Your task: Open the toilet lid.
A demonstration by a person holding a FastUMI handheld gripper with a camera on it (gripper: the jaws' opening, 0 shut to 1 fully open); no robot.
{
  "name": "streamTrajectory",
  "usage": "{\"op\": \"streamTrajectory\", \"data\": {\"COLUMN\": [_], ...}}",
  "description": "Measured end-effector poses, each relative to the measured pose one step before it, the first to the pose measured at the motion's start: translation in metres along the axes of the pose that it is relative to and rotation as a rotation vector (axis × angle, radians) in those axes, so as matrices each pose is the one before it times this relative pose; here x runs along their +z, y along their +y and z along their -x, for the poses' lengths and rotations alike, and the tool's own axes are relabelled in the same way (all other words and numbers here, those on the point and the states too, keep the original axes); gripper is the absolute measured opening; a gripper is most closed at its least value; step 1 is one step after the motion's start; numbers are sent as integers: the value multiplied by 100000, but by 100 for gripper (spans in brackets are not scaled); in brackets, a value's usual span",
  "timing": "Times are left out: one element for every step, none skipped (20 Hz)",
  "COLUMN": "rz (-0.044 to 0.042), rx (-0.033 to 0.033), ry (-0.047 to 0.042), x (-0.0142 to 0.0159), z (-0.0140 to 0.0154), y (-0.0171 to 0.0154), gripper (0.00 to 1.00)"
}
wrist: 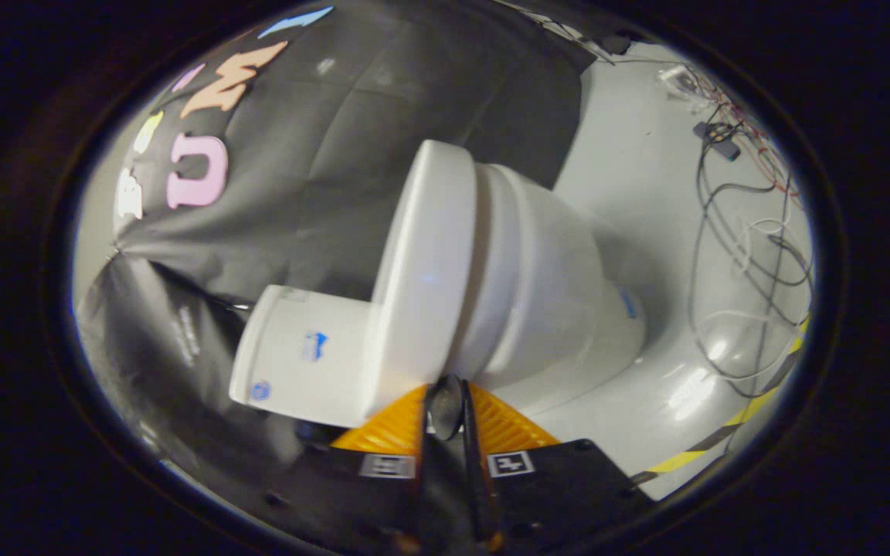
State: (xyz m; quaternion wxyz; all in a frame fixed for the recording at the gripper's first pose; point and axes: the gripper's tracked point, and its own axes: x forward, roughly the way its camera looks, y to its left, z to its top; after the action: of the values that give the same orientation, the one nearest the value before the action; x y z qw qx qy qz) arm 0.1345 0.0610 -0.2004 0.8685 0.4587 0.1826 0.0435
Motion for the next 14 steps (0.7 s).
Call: {"op": "streamTrajectory", "data": {"rz": [581,-875,-1550,-749,492,-1707,330,-524,-1443,622,2286,1210,-1488,-2972], "rx": [233,589,995,1131,-111,899,-656,327,37,-746,-1402,-1161,-348,131], "ry": [374,113,-159,-1145,-564,-443,-890,-8,-159,-94,-214,-133,-448,-1336], "x": [284,112,-6,192,-101,-660,456,174,227,-69,-157,-39,221,191], "z": [205,13,190,-35,-3,-4019,3722,151,46,27,15,-29,227,214], "y": [89,21,124,212,-127,-47,91,18,130,103,65,-37,88,304], "gripper": [16,16,16,16,16,16,9,1,1,1,1,1,1,1]}}
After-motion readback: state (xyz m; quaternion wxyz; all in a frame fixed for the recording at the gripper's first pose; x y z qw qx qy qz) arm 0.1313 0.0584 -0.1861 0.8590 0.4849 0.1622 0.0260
